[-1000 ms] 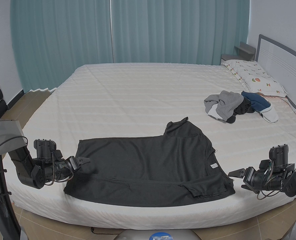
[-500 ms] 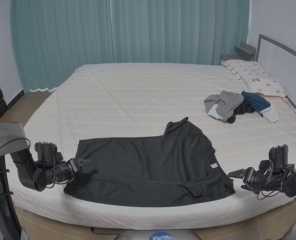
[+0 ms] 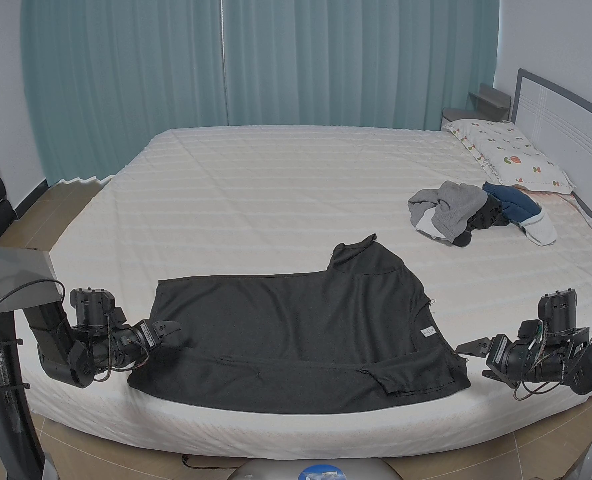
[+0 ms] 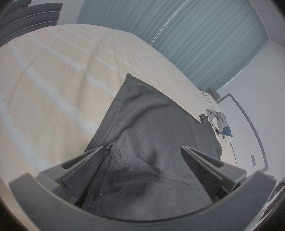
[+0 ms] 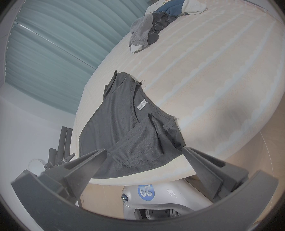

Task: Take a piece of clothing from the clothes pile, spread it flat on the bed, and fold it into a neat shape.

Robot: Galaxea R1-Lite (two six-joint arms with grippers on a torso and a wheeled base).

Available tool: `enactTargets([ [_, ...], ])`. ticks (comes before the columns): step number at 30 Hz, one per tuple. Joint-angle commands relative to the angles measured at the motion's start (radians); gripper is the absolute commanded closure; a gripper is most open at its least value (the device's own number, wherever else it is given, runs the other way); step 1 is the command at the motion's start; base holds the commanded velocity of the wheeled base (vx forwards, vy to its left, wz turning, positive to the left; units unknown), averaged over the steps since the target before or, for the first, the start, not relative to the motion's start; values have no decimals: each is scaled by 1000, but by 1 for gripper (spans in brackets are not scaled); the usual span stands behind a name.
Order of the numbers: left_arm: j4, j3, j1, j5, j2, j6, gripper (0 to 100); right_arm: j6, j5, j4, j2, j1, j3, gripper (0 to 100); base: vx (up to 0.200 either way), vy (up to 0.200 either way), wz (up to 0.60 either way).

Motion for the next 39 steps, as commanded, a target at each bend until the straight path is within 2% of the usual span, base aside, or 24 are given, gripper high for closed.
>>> enactTargets([
  [1, 1, 3, 6, 0, 7, -1, 0, 0, 0, 0, 0, 1, 1, 0, 0, 0, 0],
  [7, 1, 2, 6, 1, 16, 1, 0, 0, 2, 0, 0, 1, 1, 0, 0, 0, 0],
  [8, 1, 3, 6, 1, 16, 1, 100, 0, 2, 0, 0, 1, -1, 0, 0, 0, 0],
  [11, 1, 5, 6, 3, 16, 1, 100, -1, 2, 0, 3, 1, 1, 0, 0, 0, 0],
  [17, -2, 8, 9, 81, 36, -1, 100, 0, 0, -2, 2, 0, -4, 0, 0, 0, 0],
  [34, -1, 83, 6, 90, -84, -10, 100, -11, -3, -26, 60, 0, -67, 0, 0, 0, 0],
  [39, -1, 86, 6, 95, -101, -11, 100, -147, -10, -33, 175, 4, -148, 0, 0, 0, 0],
])
